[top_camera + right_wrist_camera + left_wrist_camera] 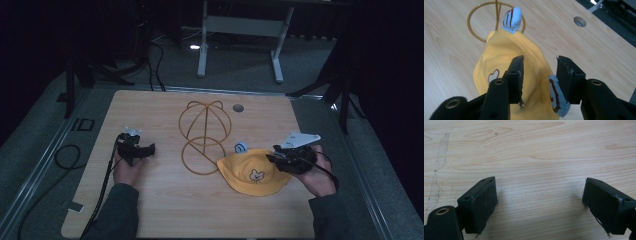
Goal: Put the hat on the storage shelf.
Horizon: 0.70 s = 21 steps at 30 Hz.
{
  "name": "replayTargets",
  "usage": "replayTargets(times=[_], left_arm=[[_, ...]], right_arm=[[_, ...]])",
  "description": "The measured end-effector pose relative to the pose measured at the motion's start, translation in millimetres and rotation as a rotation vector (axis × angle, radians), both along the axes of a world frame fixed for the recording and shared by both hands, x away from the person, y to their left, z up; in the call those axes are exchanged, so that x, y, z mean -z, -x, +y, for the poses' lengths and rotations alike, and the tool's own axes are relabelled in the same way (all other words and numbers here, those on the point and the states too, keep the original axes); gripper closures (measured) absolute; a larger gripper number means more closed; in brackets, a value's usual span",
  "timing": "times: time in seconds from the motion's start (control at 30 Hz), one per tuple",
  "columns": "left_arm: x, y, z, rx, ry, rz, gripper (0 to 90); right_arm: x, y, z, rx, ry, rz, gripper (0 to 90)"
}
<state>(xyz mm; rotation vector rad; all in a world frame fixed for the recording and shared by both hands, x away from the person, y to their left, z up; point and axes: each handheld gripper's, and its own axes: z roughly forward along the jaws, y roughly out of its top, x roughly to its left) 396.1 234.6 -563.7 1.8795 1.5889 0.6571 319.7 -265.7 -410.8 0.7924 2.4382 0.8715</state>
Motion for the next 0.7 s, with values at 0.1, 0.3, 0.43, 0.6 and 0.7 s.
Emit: replayTargets(times=[0.1, 0.3, 0.43, 0.6, 0.7], left_arm=[[0.0, 0.0, 0.0, 0.0, 0.0, 0.0, 12.8], [0.0, 0.0, 0.0, 0.0, 0.0, 0.0, 12.7], [0.0, 0.0, 0.0, 0.0, 0.0, 0.0, 12.8], [0.0, 0.0, 0.0, 0.0, 0.0, 0.0, 12.8], [0.0, 0.0, 0.0, 0.0, 0.0, 0.0, 12.8]], right_arm=[[-0.5, -4.5, 1.4, -0.006, 0.013, 0.021, 54.7], [-0.6, -9.8, 6.8, -0.028, 0.023, 0.048, 51.4], [-1.7, -13.7, 10.3, -0.042, 0.046, 0.061, 50.0], [-0.2, -19.5, 16.0, -0.054, 0.094, 0.08, 46.7], [0.4, -22.4, 18.5, -0.062, 0.119, 0.089, 45.0]])
